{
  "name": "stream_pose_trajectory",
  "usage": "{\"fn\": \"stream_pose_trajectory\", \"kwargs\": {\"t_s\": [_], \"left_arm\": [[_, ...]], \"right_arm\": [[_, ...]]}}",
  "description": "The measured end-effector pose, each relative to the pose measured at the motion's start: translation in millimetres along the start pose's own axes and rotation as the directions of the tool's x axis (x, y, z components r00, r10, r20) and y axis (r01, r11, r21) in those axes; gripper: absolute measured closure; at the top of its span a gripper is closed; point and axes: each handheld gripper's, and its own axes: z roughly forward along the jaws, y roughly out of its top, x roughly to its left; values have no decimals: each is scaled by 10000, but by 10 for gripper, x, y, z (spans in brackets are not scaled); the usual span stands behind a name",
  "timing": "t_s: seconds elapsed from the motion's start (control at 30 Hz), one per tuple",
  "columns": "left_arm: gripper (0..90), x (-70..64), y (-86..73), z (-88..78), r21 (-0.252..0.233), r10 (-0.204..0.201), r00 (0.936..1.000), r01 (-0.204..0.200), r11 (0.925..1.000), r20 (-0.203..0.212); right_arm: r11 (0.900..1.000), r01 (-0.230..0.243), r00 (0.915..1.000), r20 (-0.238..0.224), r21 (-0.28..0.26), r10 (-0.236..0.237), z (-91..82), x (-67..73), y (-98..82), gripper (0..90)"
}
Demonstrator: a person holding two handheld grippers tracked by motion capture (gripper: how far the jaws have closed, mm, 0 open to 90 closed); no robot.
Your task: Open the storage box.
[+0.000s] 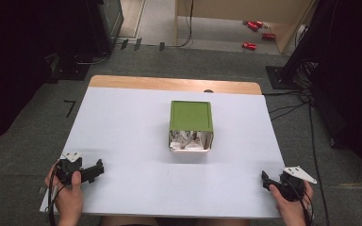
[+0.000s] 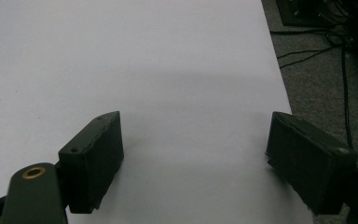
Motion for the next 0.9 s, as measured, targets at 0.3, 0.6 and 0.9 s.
{"fn": "stream_pose_trajectory", "kwargs": {"t_s": [0.3, 0.6, 0.9], "left_arm": [[0, -1, 0, 0, -3, -10, 10000, 10, 10000, -3], [0, -1, -1, 0, -21, -15, 10000, 15, 10000, -2], [0, -1, -2, 0, -26, -16, 10000, 16, 10000, -1]], "right_arm": [[9977, -649, 9974, 291, -211, 655, -61, 46, 46, 142], [9954, -620, 9979, -213, -724, 606, -196, 222, 220, 136], [9930, -440, 9980, -507, -1099, 386, -287, 508, 420, 155]]}}
